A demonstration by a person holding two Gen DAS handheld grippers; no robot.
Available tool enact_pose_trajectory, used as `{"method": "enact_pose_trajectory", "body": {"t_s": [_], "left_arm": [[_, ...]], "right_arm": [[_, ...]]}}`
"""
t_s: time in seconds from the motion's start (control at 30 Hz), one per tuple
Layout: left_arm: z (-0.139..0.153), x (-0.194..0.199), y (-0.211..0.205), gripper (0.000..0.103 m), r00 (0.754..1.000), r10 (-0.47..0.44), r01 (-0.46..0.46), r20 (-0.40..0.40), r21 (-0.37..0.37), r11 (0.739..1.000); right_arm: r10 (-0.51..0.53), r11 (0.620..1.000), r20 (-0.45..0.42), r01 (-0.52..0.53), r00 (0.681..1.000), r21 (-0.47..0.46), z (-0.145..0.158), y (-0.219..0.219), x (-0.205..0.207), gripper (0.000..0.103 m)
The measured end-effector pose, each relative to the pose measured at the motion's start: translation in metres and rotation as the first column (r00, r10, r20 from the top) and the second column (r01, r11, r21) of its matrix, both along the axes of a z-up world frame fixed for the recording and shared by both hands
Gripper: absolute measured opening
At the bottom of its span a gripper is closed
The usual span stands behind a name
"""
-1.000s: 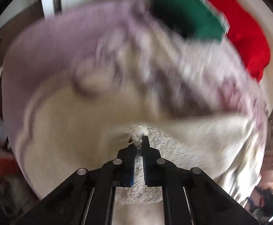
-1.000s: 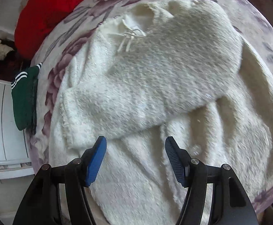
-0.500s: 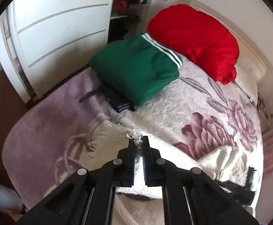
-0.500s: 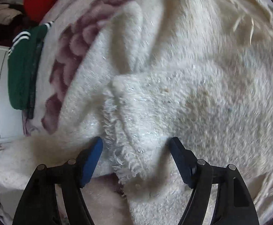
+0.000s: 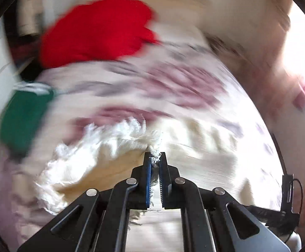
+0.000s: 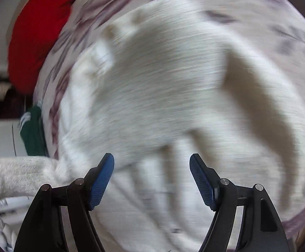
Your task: Fold large clothes
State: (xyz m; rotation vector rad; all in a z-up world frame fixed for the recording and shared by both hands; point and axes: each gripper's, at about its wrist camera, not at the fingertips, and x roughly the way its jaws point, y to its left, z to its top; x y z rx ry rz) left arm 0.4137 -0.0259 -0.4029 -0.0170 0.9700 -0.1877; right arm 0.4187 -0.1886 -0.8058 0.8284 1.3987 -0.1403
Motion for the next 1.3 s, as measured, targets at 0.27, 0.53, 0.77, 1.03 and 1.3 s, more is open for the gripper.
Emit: {"method": "enact_pose_trajectory", "body": {"t_s": [0.27, 0.53, 0.77, 1.03, 1.3], "left_arm": [[-0.092, 0.006, -0.237, 0.009, 0.945, -0.251, 0.265, -0.211, 0.044, 0.963], [-0.074, -0.016, -0.236, 0.089, 0.923, -0.24, 0.221, -0.301, -0.097, 0.97], [-0.069, -0.062, -0.069, 0.089, 0.936, 0.187, -0.164, -0.299, 0.102, 0.981], [-0.105, -0.09, 0.076, 0.089, 0.784, 0.517, -0.457, -0.343, 0.243, 0.856], [-0.084, -0.043, 0.102, 0.089, 0.804, 0.534, -0.511, -0.262, 0.155, 0.845]], "right_arm": [[-0.083, 0.995, -0.071, 0.079, 0.994, -0.055, -0.007, -0.137, -0.064, 0.077], [-0.131, 0.99, -0.05, 0.128, 0.99, -0.058, 0.005, -0.239, -0.093, 0.089], [-0.024, 0.999, 0.044, 0.022, 0.999, 0.047, 0.035, -0.235, -0.047, 0.09], [0.232, 0.961, 0.057, -0.238, 0.971, 0.142, -0.007, -0.124, 0.075, 0.086], [0.215, 0.975, 0.206, -0.222, 0.955, 0.01, 0.053, -0.122, 0.107, 0.009]]}}
